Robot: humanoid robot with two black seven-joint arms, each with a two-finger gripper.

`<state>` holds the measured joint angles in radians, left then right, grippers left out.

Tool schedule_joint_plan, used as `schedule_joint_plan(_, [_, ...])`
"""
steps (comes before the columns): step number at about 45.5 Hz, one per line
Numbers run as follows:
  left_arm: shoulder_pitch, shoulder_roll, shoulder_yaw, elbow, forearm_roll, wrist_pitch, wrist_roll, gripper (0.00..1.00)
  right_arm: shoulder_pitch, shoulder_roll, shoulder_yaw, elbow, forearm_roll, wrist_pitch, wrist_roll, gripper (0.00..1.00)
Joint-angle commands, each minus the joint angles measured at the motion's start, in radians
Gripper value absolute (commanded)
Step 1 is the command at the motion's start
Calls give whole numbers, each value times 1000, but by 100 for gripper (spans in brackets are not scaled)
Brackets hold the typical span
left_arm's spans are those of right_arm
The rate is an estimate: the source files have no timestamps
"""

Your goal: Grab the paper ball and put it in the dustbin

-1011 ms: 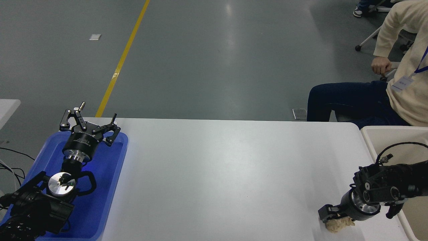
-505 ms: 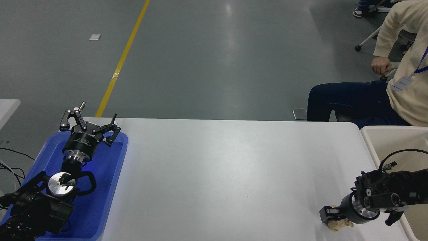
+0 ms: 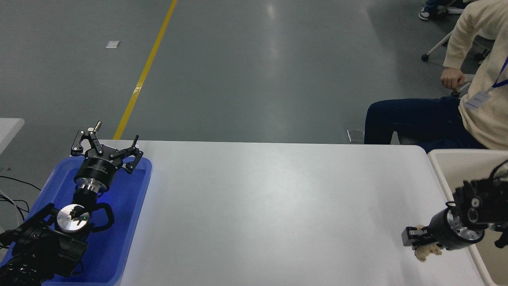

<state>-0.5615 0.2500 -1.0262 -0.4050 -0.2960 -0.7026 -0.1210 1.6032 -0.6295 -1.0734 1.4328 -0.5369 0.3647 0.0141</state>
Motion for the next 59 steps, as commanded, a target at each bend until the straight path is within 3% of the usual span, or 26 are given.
schedule_joint_plan(1, [0, 0, 0, 0, 0, 0, 1, 100, 268, -18, -23, 149, 9, 223, 4, 0])
schedule_joint_plan(8, [0, 0, 0, 0, 0, 0, 1, 100, 446, -15, -25, 166, 90, 421, 6, 0])
schedule_joint_plan(28, [0, 0, 0, 0, 0, 0, 0, 100, 874, -3, -129, 166, 229, 421, 4, 0])
schedule_joint_plan(49, [0, 0, 0, 0, 0, 0, 1, 100, 917, 5, -235, 155, 232, 421, 4, 0])
schedule_joint_plan(59, [0, 0, 0, 0, 0, 0, 0, 100, 926, -3, -411, 103, 229, 421, 3, 0])
